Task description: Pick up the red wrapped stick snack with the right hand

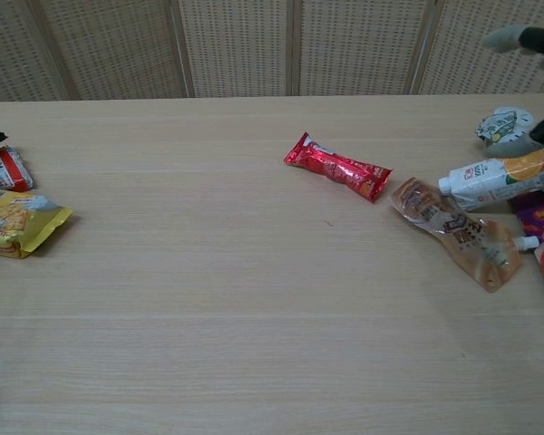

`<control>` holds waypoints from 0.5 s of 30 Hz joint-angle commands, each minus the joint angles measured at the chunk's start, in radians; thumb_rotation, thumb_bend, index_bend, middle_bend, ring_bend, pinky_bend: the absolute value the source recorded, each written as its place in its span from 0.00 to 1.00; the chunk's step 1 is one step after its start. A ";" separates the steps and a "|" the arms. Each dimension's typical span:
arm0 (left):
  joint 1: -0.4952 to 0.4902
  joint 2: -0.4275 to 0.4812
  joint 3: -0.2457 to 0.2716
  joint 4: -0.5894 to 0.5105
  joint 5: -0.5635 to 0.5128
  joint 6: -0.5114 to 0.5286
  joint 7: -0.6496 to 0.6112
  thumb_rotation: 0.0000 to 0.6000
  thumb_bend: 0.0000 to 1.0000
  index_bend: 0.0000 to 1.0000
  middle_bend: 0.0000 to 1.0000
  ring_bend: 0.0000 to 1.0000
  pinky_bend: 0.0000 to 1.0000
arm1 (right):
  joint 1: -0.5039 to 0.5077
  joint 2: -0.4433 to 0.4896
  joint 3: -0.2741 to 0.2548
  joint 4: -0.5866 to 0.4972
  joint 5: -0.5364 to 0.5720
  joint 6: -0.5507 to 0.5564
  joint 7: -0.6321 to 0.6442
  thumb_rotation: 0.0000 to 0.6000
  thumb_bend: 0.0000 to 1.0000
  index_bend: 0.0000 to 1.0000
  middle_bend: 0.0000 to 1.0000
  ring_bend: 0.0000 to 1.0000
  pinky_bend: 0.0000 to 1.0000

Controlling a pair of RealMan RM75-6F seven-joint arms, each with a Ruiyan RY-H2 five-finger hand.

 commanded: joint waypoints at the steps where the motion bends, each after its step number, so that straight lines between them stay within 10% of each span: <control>1: -0.001 -0.002 0.000 0.001 -0.002 -0.003 0.004 1.00 0.04 0.10 0.00 0.00 0.00 | 0.095 -0.084 0.057 0.075 0.106 -0.065 -0.036 1.00 0.00 0.00 0.00 0.00 0.00; 15: 0.003 -0.001 -0.007 0.004 -0.018 0.000 -0.003 1.00 0.05 0.10 0.00 0.00 0.00 | 0.400 -0.356 0.149 0.407 0.415 -0.205 -0.109 1.00 0.00 0.00 0.00 0.00 0.00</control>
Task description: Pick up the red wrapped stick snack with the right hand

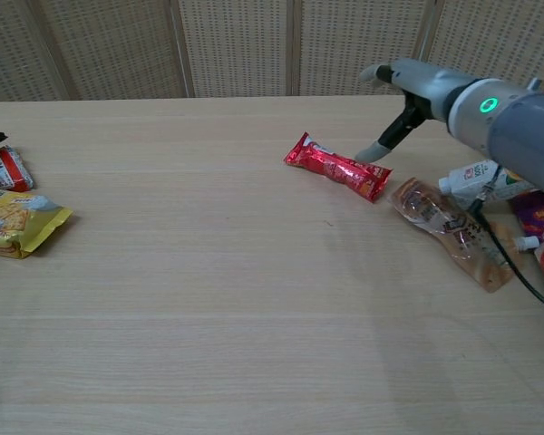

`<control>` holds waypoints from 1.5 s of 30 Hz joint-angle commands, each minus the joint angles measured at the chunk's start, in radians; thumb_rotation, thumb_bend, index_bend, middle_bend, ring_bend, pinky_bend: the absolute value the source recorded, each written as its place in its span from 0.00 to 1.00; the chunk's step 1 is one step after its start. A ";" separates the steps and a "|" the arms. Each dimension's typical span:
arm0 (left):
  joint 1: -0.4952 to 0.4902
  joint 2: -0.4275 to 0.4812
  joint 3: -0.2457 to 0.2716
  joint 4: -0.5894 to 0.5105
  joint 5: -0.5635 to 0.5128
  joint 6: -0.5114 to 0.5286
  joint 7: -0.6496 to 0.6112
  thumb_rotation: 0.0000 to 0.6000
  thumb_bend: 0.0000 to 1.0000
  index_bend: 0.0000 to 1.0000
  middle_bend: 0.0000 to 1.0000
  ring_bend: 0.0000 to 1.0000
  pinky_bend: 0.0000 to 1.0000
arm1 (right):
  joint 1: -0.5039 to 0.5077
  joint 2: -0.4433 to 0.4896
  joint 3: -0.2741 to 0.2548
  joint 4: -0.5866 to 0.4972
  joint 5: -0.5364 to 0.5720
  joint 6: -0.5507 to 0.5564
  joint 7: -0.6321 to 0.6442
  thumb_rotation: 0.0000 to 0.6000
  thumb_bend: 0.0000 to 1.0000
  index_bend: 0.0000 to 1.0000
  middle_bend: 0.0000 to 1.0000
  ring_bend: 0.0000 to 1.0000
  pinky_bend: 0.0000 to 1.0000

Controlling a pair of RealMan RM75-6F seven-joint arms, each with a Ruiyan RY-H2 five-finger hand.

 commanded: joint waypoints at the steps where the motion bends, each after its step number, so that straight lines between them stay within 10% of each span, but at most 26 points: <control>1: 0.001 0.000 -0.001 0.002 -0.001 0.001 -0.001 1.00 0.05 0.10 0.00 0.00 0.00 | 0.075 -0.074 0.025 0.107 0.069 -0.045 -0.024 1.00 0.00 0.00 0.00 0.00 0.00; 27: -0.003 -0.022 -0.009 0.027 -0.050 -0.021 0.028 1.00 0.04 0.10 0.00 0.00 0.00 | 0.318 -0.397 0.070 0.928 0.125 -0.376 0.175 1.00 0.00 0.00 0.00 0.00 0.03; 36: -0.006 -0.028 -0.012 0.035 -0.056 -0.027 0.029 1.00 0.04 0.10 0.00 0.00 0.00 | 0.340 -0.461 0.072 1.047 0.047 -0.388 0.264 1.00 0.00 0.11 0.04 0.05 0.32; 45: -0.001 -0.024 -0.015 0.034 -0.050 -0.018 0.021 1.00 0.04 0.10 0.00 0.00 0.00 | 0.353 -0.507 0.088 1.122 -0.014 -0.369 0.345 1.00 0.02 0.39 0.43 0.46 0.71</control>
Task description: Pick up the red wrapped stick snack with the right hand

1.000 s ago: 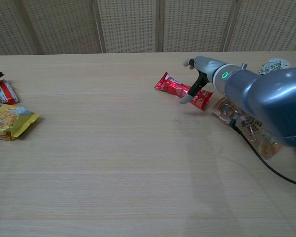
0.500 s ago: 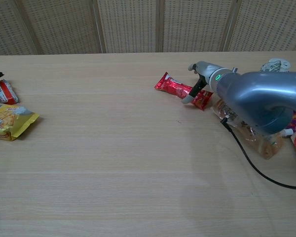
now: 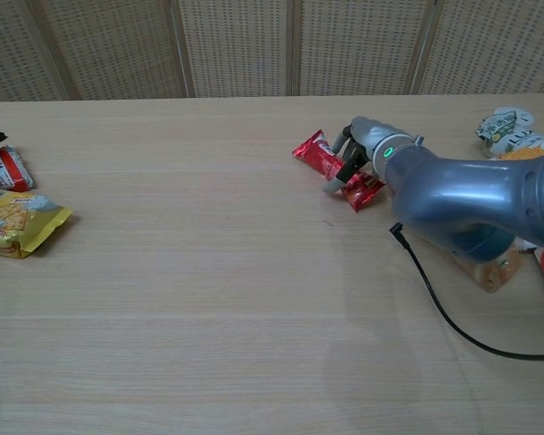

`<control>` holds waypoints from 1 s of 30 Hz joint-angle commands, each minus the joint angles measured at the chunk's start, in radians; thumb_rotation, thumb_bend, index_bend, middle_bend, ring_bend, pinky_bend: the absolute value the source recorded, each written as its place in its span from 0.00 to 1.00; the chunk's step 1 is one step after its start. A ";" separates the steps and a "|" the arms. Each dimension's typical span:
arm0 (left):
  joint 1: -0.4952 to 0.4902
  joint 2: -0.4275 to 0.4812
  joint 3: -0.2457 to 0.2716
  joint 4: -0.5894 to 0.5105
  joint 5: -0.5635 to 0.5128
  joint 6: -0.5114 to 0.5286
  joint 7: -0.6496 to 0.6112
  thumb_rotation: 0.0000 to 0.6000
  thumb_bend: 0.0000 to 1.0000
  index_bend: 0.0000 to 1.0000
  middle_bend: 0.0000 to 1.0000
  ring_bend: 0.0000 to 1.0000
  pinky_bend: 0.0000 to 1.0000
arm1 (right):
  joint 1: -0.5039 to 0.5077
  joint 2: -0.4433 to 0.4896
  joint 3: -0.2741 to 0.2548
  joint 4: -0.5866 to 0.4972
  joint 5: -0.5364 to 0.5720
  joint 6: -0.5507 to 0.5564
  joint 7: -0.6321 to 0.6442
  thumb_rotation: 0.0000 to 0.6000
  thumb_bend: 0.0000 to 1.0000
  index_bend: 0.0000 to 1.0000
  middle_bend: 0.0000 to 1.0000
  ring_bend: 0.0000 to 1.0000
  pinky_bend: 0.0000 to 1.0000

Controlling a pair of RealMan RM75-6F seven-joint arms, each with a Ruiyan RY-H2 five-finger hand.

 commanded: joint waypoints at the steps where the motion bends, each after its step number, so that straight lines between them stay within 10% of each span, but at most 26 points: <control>1: 0.001 0.001 0.000 -0.001 0.001 0.000 -0.001 1.00 0.04 0.10 0.00 0.00 0.00 | 0.003 -0.016 0.001 0.024 -0.023 0.012 0.017 1.00 0.04 0.42 0.46 0.49 0.74; 18: 0.004 0.003 0.000 -0.006 0.019 0.010 -0.006 1.00 0.04 0.10 0.00 0.00 0.00 | -0.045 -0.003 0.008 -0.010 -0.123 0.102 0.114 1.00 0.21 0.62 0.64 0.66 0.91; 30: 0.008 0.009 0.001 -0.019 0.037 0.020 -0.015 1.00 0.04 0.10 0.00 0.00 0.00 | -0.152 0.117 -0.022 -0.300 -0.231 0.321 0.123 1.00 0.23 0.63 0.65 0.68 0.92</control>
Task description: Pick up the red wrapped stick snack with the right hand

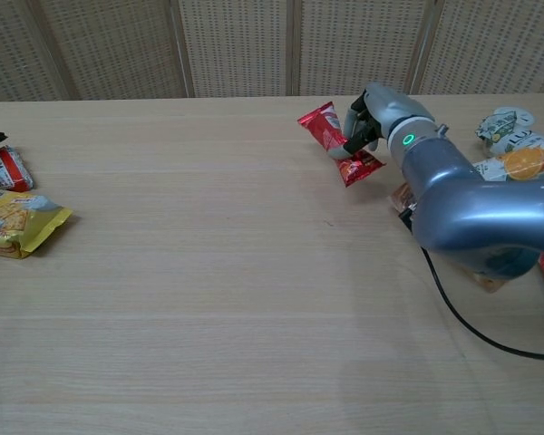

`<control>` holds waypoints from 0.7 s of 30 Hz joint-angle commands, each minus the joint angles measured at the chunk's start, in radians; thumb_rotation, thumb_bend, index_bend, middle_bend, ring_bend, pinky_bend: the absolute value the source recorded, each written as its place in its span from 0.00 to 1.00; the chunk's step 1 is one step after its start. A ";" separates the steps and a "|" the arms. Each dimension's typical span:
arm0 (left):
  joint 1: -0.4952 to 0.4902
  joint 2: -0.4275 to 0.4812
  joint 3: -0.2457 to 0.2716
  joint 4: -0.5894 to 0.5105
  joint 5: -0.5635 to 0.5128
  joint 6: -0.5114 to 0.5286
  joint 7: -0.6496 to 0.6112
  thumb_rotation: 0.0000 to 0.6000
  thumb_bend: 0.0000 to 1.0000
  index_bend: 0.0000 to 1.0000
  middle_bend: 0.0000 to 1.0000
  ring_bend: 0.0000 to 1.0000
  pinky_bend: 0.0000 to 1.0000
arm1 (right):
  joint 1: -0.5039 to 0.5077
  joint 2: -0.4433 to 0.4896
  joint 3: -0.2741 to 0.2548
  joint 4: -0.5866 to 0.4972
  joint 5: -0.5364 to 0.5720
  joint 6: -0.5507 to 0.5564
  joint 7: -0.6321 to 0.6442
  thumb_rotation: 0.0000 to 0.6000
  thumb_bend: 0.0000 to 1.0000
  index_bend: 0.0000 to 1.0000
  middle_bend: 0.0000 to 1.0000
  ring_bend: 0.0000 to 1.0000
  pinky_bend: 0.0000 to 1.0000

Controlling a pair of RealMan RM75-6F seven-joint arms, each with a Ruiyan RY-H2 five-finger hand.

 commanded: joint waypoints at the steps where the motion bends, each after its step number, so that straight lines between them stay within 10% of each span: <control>1: 0.000 0.002 0.001 -0.004 0.008 0.002 -0.005 1.00 0.04 0.10 0.00 0.00 0.00 | -0.051 0.080 -0.007 -0.171 -0.042 0.106 -0.032 1.00 0.23 0.63 0.65 0.68 0.92; 13: -0.003 0.008 0.013 -0.010 0.047 -0.009 -0.045 1.00 0.04 0.10 0.00 0.00 0.00 | -0.125 0.359 0.070 -0.884 -0.021 0.345 -0.366 1.00 0.23 0.64 0.65 0.68 0.92; 21: -0.002 0.013 0.016 -0.014 0.063 -0.002 -0.061 1.00 0.04 0.10 0.00 0.00 0.00 | -0.098 0.447 0.125 -1.087 0.039 0.403 -0.507 1.00 0.23 0.64 0.65 0.68 0.92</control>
